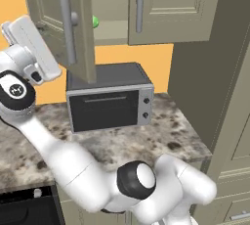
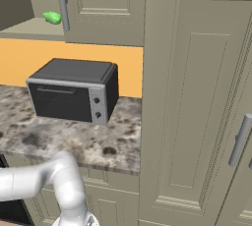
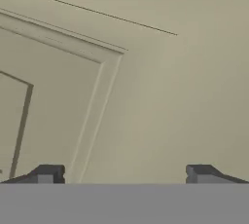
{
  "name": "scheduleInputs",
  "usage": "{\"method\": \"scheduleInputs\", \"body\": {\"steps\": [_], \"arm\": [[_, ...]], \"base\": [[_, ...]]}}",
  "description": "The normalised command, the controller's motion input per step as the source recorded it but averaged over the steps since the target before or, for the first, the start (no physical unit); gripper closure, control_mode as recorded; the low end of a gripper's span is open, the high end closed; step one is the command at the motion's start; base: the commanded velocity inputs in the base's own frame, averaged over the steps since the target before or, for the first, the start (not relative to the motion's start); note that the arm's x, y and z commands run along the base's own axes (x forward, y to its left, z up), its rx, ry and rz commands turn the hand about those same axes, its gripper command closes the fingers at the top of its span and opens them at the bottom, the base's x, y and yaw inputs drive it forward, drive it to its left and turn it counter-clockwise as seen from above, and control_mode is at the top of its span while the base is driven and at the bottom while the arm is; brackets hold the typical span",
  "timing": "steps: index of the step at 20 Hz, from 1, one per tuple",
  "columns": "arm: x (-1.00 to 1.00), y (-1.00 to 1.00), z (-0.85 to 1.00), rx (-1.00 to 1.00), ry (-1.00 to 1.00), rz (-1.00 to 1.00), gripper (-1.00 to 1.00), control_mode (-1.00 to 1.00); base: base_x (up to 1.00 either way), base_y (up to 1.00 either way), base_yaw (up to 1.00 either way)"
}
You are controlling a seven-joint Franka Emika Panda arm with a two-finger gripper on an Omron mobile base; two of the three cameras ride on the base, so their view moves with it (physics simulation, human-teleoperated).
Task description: Pick the corn, corn from the counter and place them in the cabinet. Then close the cabinet.
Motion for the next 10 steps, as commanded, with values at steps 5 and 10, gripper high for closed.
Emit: {"method": "scheduleInputs", "body": {"steps": [5, 10], "arm": [[1.00, -1.00, -0.04, 0.00, 0.10, 0.01, -1.00, -1.00], [1.00, -1.00, -0.27, 0.01, 0.14, 0.02, -1.00, -1.00]], "base": [[0.00, 0.00, 0.00], [0.00, 0.00, 0.00]]}}
